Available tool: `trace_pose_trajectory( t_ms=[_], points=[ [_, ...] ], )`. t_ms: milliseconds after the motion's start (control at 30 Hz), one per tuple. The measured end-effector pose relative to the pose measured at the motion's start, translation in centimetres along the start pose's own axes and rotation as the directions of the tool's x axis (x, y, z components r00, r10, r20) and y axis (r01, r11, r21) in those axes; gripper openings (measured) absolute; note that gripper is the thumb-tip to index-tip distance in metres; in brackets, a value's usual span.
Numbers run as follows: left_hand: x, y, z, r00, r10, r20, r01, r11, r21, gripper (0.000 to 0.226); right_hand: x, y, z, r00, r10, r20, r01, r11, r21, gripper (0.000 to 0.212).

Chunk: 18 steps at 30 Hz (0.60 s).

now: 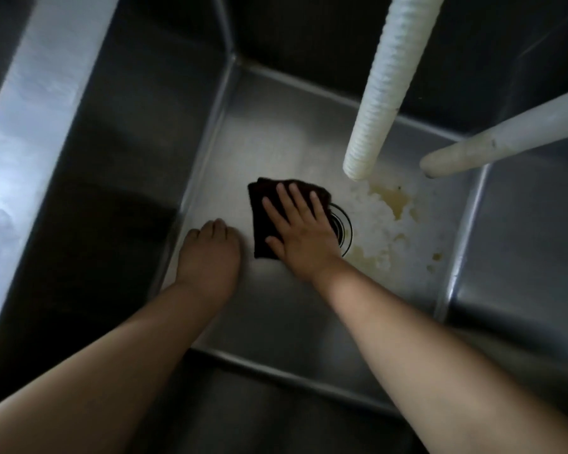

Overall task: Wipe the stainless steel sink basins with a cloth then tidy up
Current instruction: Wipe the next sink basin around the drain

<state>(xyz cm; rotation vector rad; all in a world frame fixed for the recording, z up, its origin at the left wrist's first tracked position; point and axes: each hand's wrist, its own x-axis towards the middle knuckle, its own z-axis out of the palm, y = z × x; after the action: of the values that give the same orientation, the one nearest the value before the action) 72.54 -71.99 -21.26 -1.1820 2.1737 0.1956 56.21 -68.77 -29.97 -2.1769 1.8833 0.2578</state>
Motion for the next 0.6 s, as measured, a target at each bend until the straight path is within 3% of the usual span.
trace_pose_trajectory(
  t_ms=[200, 367, 500, 600],
  points=[
    [0.5, 2.1, 0.8, 0.996, 0.003, 0.087, -0.006, 0.999, 0.040, 0.064, -0.5, 5.6, -0.3, 0.956, 0.289, -0.051, -0.285, 0.955, 0.081, 0.069],
    [0.6, 2.4, 1.6, 0.992, -0.004, 0.130, -0.004, 0.998, 0.059, 0.103, -5.1, 6.0, 1.0, 0.905, 0.425, -0.012, -0.419, 0.896, 0.147, 0.072],
    [0.5, 2.7, 2.3, 0.997, 0.011, 0.079, -0.015, 0.999, 0.045, 0.083, -9.1, 3.5, 1.8, 0.866, 0.500, 0.014, -0.495, 0.852, 0.168, 0.067],
    [0.7, 2.5, 2.6, 0.997, 0.020, 0.074, -0.021, 1.000, 0.020, 0.090, -11.5, 0.4, 2.4, 0.867, 0.497, 0.020, -0.495, 0.859, 0.128, 0.067]
  ],
)
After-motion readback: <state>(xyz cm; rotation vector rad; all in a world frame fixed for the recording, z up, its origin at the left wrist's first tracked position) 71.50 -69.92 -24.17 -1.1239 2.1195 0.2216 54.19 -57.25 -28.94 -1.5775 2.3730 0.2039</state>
